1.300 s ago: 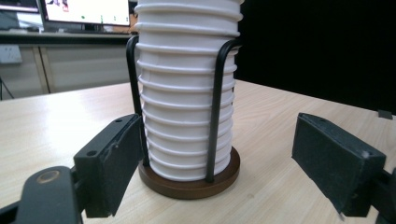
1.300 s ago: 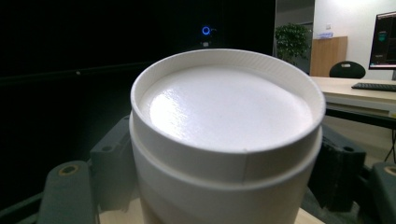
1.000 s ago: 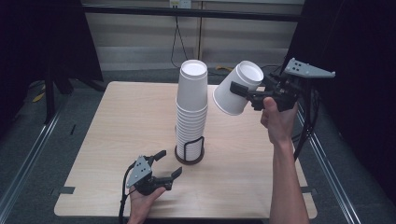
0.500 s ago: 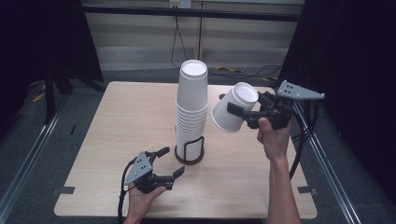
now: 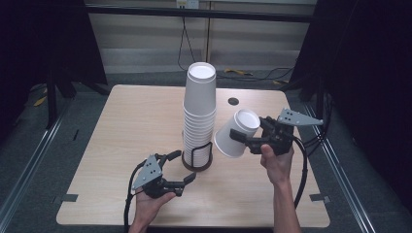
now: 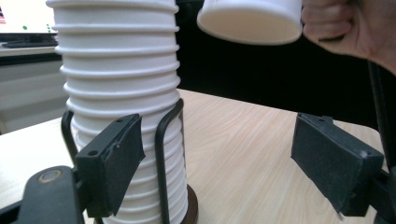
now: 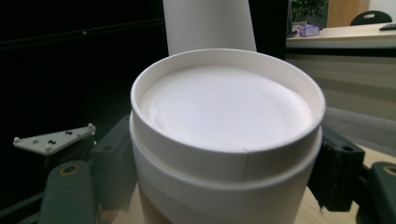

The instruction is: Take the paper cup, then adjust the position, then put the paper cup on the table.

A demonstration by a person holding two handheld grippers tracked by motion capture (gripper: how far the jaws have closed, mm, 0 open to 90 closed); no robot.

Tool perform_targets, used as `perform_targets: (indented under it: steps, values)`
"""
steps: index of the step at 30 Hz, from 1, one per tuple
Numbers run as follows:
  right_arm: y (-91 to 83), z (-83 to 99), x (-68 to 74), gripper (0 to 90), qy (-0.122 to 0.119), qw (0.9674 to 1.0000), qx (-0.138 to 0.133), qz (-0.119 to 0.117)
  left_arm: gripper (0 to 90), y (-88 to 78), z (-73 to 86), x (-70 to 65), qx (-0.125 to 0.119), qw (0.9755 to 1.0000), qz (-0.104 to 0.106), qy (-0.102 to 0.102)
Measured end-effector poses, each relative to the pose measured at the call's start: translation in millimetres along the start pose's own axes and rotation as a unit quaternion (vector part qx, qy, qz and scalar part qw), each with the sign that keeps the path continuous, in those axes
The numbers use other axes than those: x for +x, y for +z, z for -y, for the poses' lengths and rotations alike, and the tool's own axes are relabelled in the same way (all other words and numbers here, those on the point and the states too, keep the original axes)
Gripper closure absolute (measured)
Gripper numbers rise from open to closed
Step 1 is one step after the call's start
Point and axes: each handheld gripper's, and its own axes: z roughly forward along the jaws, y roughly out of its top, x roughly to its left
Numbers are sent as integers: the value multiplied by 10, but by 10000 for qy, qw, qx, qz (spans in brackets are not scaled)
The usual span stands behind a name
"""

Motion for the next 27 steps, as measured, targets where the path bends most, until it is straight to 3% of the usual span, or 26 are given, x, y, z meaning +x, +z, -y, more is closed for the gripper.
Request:
perform_targets:
  steps: [12, 14, 18, 27]
  values:
    - [16, 346, 49, 232, 130, 9997, 206, -80, 158, 116, -112, -50, 19, 9994, 269, 196]
    - [26, 403, 59, 232, 92, 9998, 139, -107, 158, 140, -121, -64, 13, 9993, 344, 161]
    - [72, 505, 66, 232, 159, 9995, 199, -204, 156, 179, -126, -83, 84, 9982, 521, 280]
    - [147, 637, 148, 234, 223, 9985, 282, -401, 153, 270, -115, -114, 120, 9964, 798, 251]
